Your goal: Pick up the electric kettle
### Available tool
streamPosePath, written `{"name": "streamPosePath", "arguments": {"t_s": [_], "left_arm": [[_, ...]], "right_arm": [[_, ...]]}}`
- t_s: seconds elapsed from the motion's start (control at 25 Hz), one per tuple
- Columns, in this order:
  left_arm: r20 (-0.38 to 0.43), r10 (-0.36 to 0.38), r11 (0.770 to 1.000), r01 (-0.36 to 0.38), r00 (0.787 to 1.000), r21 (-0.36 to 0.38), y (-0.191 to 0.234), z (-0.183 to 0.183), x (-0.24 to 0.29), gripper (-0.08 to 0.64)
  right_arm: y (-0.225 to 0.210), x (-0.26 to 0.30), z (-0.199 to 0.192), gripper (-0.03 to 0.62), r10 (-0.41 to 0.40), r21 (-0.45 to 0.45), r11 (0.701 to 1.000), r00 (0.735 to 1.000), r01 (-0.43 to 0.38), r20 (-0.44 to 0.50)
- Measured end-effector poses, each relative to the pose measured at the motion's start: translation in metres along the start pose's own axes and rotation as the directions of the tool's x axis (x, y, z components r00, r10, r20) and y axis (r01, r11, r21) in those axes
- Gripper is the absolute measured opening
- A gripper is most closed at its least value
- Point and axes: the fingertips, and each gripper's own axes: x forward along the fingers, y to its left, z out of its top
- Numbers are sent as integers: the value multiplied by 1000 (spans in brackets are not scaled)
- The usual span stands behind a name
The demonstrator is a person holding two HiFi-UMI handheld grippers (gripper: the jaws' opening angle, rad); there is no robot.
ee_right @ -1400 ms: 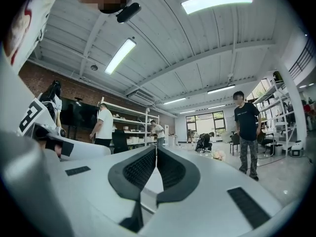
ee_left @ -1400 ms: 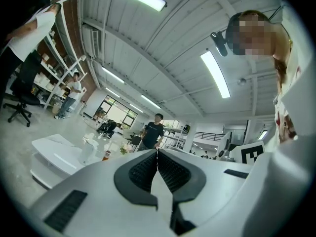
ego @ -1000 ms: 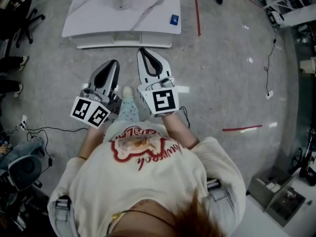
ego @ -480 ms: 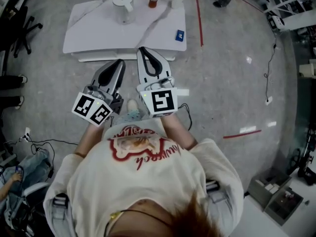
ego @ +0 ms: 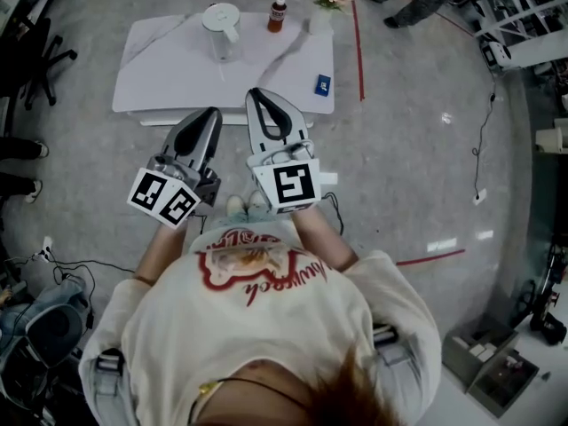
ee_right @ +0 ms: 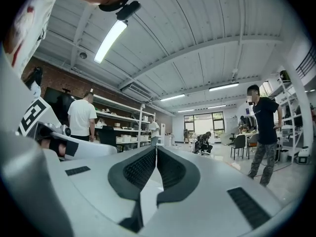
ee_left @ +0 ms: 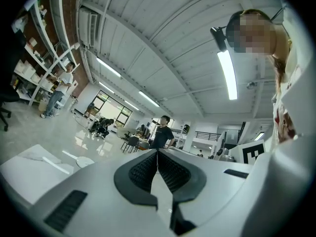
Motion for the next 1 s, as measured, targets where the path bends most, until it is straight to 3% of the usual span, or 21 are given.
{"name": "streamPosePath", "arguments": {"t_s": [0.56,0.8,1.0], "left_arm": [[39,54,999,-54,998,-1,10,8,6,14],[25,19,1000,-19,1000,14,26,20,5,14],[5,27,1000,-27,1000,8,49,14,5,12]], "right_arm": [[-15,16,-5,18,23,27,999,1000,-23,-1],[-9,26,-1,18,-37,56,998,999,36,17],[-6,38,-21,18,-58,67,996,998,60,-21]]}}
